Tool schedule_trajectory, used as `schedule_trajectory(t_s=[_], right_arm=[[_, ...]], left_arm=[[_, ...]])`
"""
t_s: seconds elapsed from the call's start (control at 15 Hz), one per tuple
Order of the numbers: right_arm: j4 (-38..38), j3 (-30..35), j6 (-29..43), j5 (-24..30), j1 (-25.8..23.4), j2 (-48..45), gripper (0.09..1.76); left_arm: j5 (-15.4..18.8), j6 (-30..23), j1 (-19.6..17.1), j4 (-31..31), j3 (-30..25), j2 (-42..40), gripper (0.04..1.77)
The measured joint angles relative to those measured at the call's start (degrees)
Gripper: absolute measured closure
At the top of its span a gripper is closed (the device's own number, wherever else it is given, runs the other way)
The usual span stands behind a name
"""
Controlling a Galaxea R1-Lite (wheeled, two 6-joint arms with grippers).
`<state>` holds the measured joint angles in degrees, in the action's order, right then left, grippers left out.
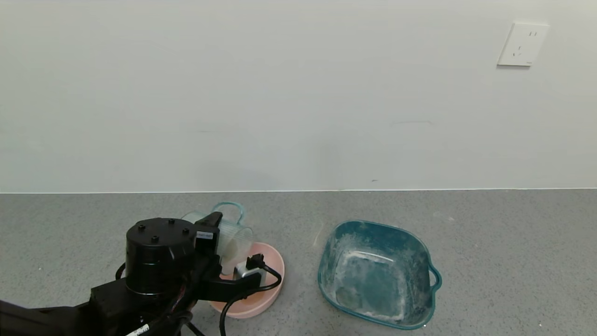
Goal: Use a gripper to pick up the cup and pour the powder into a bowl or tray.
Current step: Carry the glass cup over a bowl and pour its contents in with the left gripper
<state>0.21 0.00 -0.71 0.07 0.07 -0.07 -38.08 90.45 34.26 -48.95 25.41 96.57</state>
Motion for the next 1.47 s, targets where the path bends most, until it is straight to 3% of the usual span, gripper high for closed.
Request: schedule_trajectory(t_s=[0.47,0.93,1.47], right_arm=[[-0.02,0.0,0.02,0.0,0.0,0.0,0.14],[0.0,0.0,0.02,0.0,0.0,0.0,0.14],[0.0,0.0,0.02,0.0,0.0,0.0,0.14]], left_arm=[[-1.88,5.08,0.2,0.02,-0.11,-0.38,0.5],[-7.03,7.51,1.88,0.6,-0.55,-0.32,0.5],[-8.22,8.8,2.76,0.61,-0.16,0.11,0.5]])
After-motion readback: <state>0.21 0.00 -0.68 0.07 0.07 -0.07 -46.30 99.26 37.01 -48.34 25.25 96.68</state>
